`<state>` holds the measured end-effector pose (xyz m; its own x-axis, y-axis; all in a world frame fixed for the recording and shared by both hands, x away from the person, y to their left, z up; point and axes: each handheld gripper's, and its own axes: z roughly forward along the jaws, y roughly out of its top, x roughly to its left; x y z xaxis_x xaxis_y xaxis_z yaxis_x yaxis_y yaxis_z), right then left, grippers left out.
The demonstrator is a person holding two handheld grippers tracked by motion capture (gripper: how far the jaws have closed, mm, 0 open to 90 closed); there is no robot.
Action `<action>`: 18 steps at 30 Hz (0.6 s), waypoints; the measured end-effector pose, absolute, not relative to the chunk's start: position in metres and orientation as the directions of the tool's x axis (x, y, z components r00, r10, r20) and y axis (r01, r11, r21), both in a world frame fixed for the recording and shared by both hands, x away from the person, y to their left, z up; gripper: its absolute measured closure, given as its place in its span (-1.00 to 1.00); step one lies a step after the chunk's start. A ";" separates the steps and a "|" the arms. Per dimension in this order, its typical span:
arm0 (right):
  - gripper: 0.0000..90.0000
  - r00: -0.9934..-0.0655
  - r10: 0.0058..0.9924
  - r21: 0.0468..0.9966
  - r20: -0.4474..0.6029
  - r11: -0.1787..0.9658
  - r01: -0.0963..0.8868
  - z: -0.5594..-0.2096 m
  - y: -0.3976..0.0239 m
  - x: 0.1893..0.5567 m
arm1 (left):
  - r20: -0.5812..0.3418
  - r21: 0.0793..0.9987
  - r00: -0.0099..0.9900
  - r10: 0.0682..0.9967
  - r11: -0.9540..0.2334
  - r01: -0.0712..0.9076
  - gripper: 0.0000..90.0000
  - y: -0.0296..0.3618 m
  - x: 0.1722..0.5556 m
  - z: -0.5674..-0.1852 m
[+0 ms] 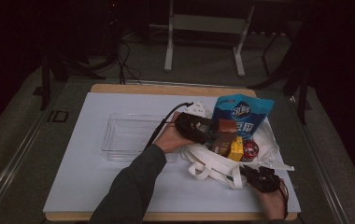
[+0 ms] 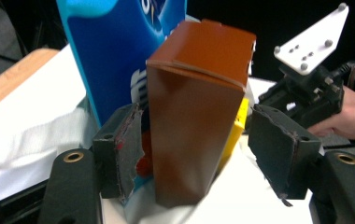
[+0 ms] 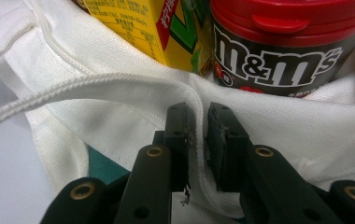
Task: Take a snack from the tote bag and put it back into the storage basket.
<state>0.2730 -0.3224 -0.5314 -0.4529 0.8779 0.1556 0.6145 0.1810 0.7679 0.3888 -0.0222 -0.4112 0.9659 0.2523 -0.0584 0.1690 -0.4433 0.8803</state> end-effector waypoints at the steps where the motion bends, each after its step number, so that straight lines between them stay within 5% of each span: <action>1: 0.74 -0.453 0.877 0.768 0.157 0.181 0.615 -0.531 -0.323 0.273 | -0.060 0.883 0.968 0.244 -0.440 0.166 -0.23 -0.023 0.390 -0.412; 18: 0.74 -0.461 0.873 0.767 0.156 0.187 0.613 -0.531 -0.323 0.273 | -0.086 0.892 0.974 0.210 -0.420 0.169 -0.36 -0.044 0.404 -0.410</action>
